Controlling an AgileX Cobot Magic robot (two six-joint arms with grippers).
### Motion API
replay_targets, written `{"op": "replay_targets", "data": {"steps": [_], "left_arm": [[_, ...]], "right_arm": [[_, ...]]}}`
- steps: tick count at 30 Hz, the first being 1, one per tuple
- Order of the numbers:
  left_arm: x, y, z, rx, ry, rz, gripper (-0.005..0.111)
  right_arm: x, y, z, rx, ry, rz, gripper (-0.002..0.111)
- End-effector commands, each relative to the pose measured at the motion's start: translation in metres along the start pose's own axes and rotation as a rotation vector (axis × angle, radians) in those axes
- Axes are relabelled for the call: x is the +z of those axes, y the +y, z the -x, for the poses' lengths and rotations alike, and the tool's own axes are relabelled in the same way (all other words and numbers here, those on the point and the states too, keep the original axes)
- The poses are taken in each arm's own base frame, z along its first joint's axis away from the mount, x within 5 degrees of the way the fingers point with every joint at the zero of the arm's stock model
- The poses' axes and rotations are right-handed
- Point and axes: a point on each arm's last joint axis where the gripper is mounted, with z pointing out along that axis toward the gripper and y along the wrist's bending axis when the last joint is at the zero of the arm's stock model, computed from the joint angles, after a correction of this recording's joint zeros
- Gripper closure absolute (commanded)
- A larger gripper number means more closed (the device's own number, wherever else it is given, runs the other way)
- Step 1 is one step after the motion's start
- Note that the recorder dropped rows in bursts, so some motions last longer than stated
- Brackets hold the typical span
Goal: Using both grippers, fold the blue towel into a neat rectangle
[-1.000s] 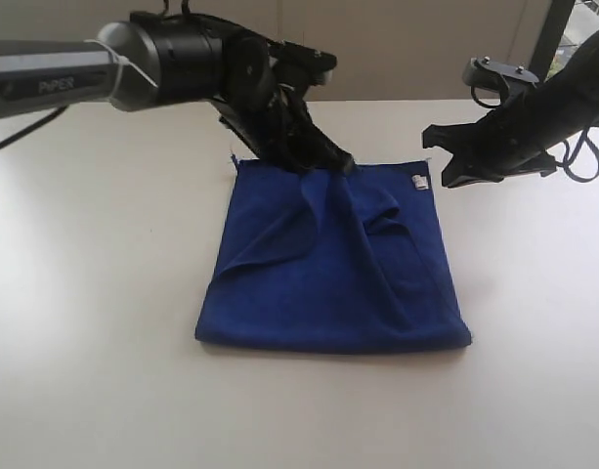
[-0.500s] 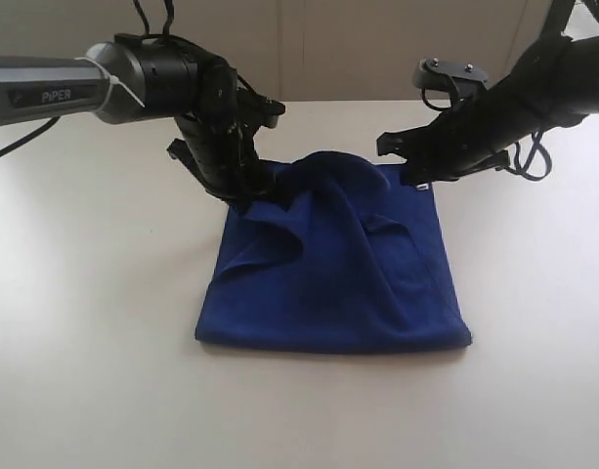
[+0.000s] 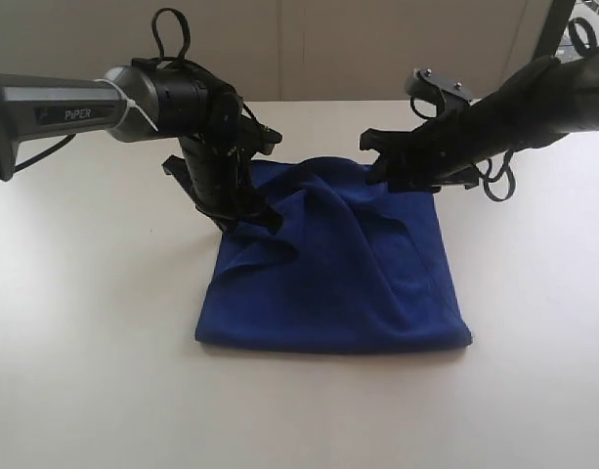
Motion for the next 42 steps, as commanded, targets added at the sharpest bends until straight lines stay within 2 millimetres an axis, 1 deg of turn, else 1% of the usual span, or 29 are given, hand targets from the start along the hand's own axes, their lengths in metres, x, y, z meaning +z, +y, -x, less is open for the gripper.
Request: {"op": "replay_targets", "data": {"steps": [1,5,8,10,14,17,22,27,30,35,42], "left_arm": [[0.001,-0.001,-0.003,-0.001,0.026,0.003,0.107],[0.001,-0.001,-0.003,-0.001,0.024,0.003,0.107],[0.001,-0.001,-0.003,-0.004,0.022,0.0,0.107],[0.001,-0.001,-0.003,-0.01,0.02,-0.002,0.107],[0.001,-0.001,-0.003,-0.021,0.022,-0.002,0.107],[0.001,-0.001,-0.003,-0.023,0.022,-0.001,0.107],[0.001,-0.001,-0.002,-0.023,0.012,-0.002,0.107],[0.001,-0.003,-0.001,-0.04,0.004,-0.022,0.107],[0.001,-0.003,-0.001,-0.043,0.002,-0.025,0.107],[0.003,-0.004,-0.001,-0.043,0.006,-0.026,0.107],[0.005,-0.005,-0.001,-0.049,0.002,-0.034,0.107]], "right_arm": [[-0.015,-0.001,0.018,-0.004,-0.02,0.085,0.071],[-0.024,-0.017,0.026,0.028,-0.055,0.062,0.071],[-0.021,-0.027,0.028,0.109,-0.074,0.084,0.071],[-0.014,-0.031,0.027,0.134,-0.07,0.1,0.071],[0.008,-0.035,0.024,0.15,-0.029,0.115,0.071],[0.015,-0.039,0.021,0.198,-0.016,0.119,0.071],[0.021,-0.04,0.018,0.24,0.007,0.136,0.071],[0.037,-0.04,0.008,0.303,0.05,0.189,0.071],[0.041,-0.04,0.008,0.295,0.024,0.21,0.071],[0.041,-0.039,0.013,0.207,-0.038,0.227,0.071],[0.041,-0.042,0.017,0.03,-0.096,0.185,0.071]]}}
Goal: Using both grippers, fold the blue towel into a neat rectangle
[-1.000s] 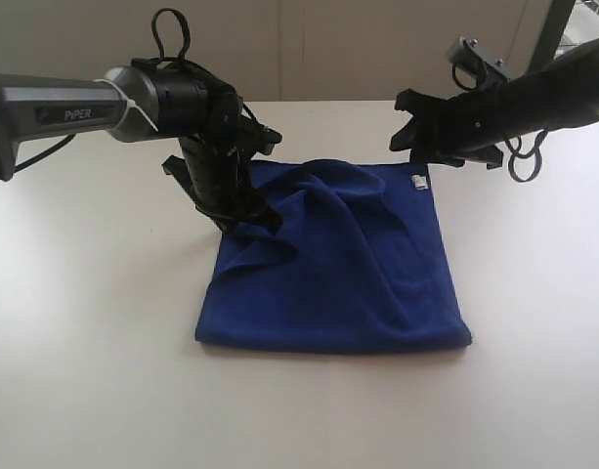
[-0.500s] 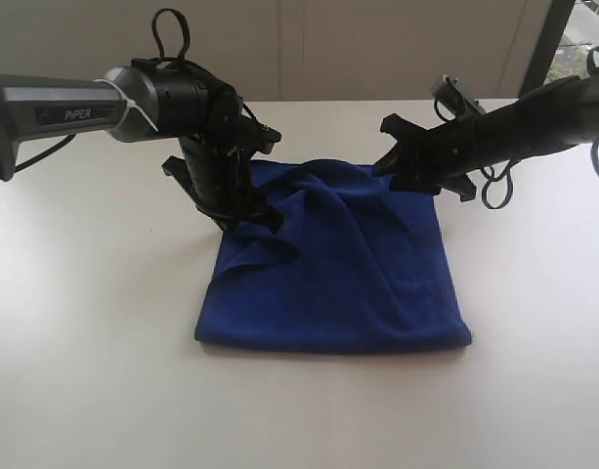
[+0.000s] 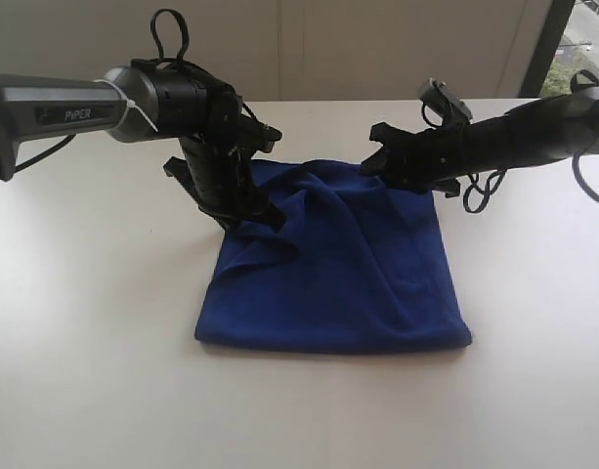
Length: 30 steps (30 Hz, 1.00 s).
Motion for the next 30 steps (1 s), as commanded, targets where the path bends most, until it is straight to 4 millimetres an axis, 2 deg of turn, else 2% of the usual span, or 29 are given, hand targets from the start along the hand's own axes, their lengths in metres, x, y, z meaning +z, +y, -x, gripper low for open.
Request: {"op": "replay_targets", "data": {"steps": [1,9,11,13,18,21,23,26,30], "left_arm": [[0.004,-0.003,-0.003,-0.018,0.017,-0.017,0.107],[0.004,-0.004,-0.002,-0.025,0.013,-0.025,0.107],[0.004,-0.004,-0.002,-0.025,0.008,-0.026,0.107],[0.004,-0.004,-0.002,-0.025,0.007,-0.026,0.107],[0.004,-0.004,-0.002,-0.025,0.007,-0.026,0.107],[0.004,-0.004,-0.001,-0.025,0.001,-0.026,0.107],[0.004,-0.004,-0.001,-0.025,-0.001,-0.026,0.107],[0.004,-0.004,-0.001,-0.025,-0.007,-0.026,0.107],[0.004,-0.004,0.001,-0.026,-0.022,-0.027,0.107]], "right_arm": [[-0.001,0.0,0.005,-0.113,-0.04,-0.01,0.071],[-0.001,0.002,0.01,-0.074,-0.104,0.016,0.071],[-0.002,0.013,0.005,-0.149,-0.051,0.138,0.071],[-0.002,0.017,0.002,-0.234,-0.033,0.188,0.071],[-0.002,0.007,0.009,-0.22,-0.091,0.063,0.071],[-0.003,-0.004,0.015,-0.209,-0.151,-0.069,0.071],[-0.004,-0.011,0.019,-0.146,-0.19,-0.141,0.071],[-0.005,-0.014,0.021,-0.097,-0.209,-0.168,0.071],[-0.003,-0.007,0.017,-0.097,-0.174,-0.098,0.071]]}}
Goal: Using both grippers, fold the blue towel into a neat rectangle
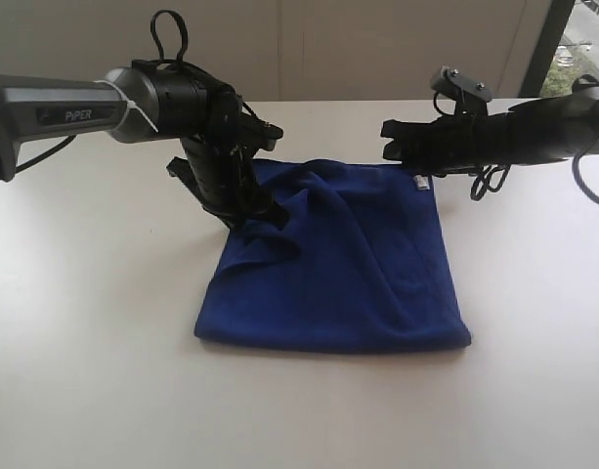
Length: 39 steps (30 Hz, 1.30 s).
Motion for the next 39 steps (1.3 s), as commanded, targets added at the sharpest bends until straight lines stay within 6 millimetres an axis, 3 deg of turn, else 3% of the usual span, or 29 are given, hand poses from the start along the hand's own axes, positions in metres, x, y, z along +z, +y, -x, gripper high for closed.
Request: {"op": "replay_targets", "data": {"steps": [1,39], "left_arm": [[0.003,-0.002,-0.001,-0.015,-0.002,-0.013,0.107],[0.003,-0.004,-0.001,-0.031,0.002,-0.031,0.107]], "right_arm": [[-0.001,0.007,-0.001,0.026,0.023,0.071,0.071],[0.003,0.012,-0.011,0.149,0.088,0.03,0.072]]}}
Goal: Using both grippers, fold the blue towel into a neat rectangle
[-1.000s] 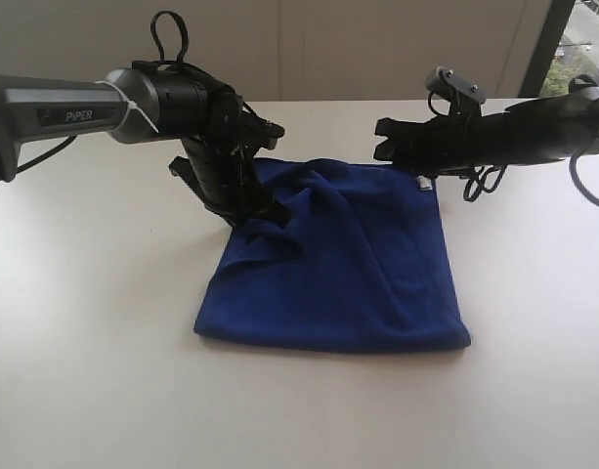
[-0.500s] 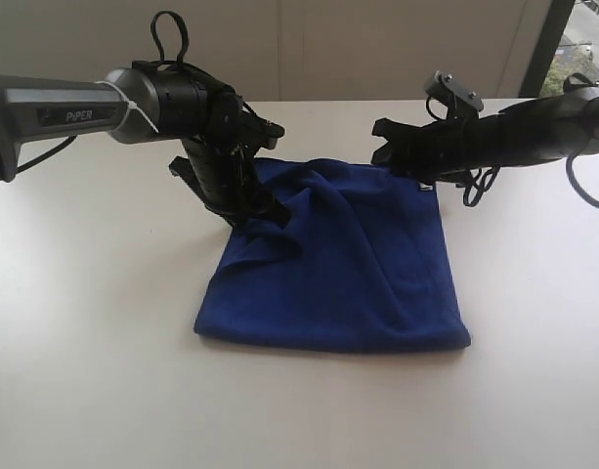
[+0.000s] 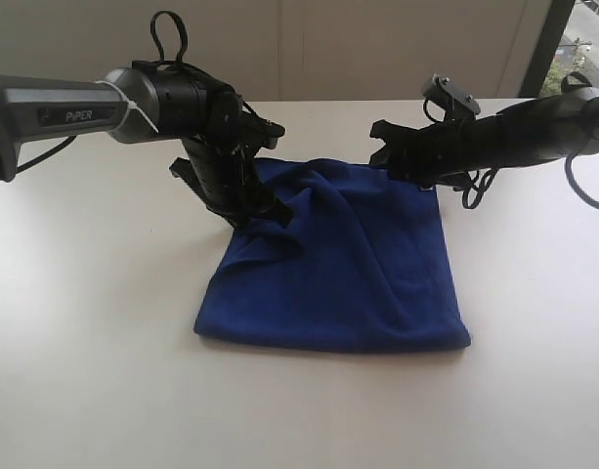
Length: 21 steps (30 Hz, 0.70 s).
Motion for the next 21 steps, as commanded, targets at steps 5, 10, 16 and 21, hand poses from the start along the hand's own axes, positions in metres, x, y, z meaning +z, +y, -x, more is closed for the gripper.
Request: {"op": "replay_targets", "data": {"steps": [5,10,16,21], "left_arm": [[0.002,-0.002,-0.003,-0.018,0.018,-0.015,0.107],[0.002,-0.002,-0.003,-0.018,0.016,-0.015,0.107],[0.002,-0.003,-0.003,-0.02,0.016,-0.017,0.107],[0.002,-0.002,0.0,-0.011,-0.011,-0.009,0.107]], "right_arm": [[0.003,-0.004,-0.002,0.028,0.004,-0.018,0.073],[0.014,-0.015,-0.013,0.086,0.043,-0.019,0.078],[0.01,-0.014,-0.006,0.073,-0.001,-0.05,0.095],[-0.001,-0.014,0.006,0.017,-0.063,-0.093,0.108]]}}
